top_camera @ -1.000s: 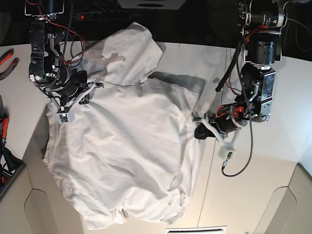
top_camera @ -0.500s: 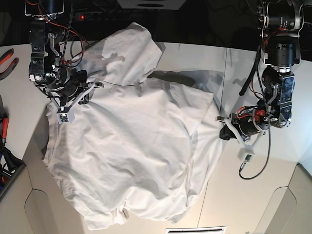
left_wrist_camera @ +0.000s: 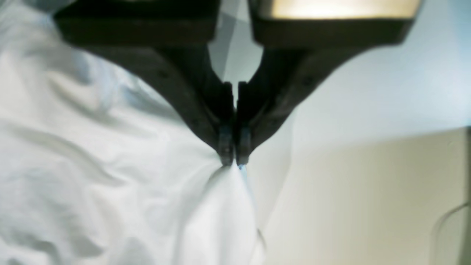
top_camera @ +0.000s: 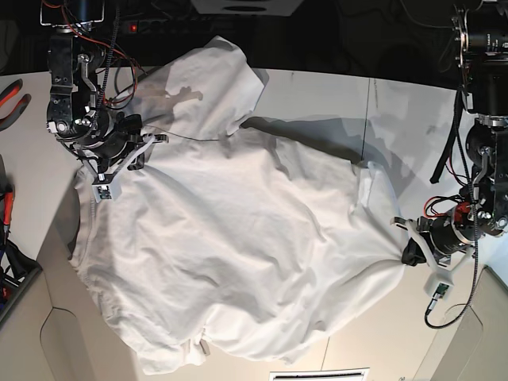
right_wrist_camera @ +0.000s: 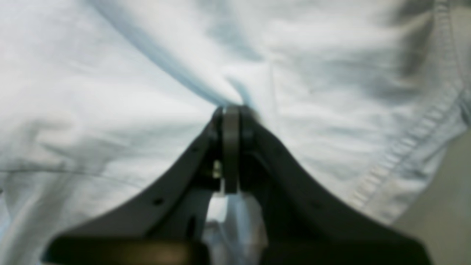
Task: Layout the t-shirt on the table in an organized manner, then fold the t-shirt properly
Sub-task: 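Pull the shirt edge with the left gripper away from the right gripper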
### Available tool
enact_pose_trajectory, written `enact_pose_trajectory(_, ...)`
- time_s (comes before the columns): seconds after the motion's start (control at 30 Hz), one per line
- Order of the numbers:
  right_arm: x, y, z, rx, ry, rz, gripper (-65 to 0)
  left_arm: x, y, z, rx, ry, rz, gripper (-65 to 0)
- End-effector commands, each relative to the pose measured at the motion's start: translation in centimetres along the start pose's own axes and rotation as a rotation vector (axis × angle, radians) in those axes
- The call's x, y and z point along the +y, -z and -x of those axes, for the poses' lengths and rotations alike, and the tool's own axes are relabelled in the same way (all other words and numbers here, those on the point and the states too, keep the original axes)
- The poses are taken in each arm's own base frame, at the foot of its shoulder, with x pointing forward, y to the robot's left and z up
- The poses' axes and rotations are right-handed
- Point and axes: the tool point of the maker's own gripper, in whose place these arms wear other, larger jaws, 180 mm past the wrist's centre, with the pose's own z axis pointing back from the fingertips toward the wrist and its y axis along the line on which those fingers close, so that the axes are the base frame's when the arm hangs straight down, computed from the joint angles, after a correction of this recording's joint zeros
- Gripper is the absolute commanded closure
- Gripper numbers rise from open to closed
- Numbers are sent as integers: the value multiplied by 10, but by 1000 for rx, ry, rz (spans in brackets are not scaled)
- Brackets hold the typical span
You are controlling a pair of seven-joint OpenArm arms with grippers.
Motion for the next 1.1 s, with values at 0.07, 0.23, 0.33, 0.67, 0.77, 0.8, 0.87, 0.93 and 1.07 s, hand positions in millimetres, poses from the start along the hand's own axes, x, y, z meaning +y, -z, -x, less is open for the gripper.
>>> enact_pose_trajectory(0.07,-7,-2,-3,1,-10,27,0,33,-15,-31,-60,50,-63,0)
enact_pose_trajectory(0.23,-7,-2,-4,0,-9,27,0,69,-32,-52,-86,64,-148,0)
enact_pose_trajectory(0.33,-7,-2,-3,0,-9,27,0,67,-33,-65,-127,32,-127,0)
enact_pose_trajectory(0.67,-7,-2,-3,1,-9,27,0,-8,-3,-62,-155,-3,69,-277)
enact_pose_trajectory(0.77,-7,-2,-4,0,-9,27,0,-26,4,-52,-122,21,109,-277)
enact_pose_trajectory(0.8,-7,-2,-4,0,-9,27,0,-30,5,-48,-112,29,115,-277)
enact_pose_trajectory(0.87,-7,-2,-4,0,-9,27,0,-33,6,-41,-97,30,121,-277)
enact_pose_trajectory(0.93,-7,-2,-4,0,-9,26,0,-34,6,-33,-78,28,124,-277)
enact_pose_trajectory(1.07,-6,-2,-4,-1,-6,23,0,-40,6,-4,9,21,134,-277)
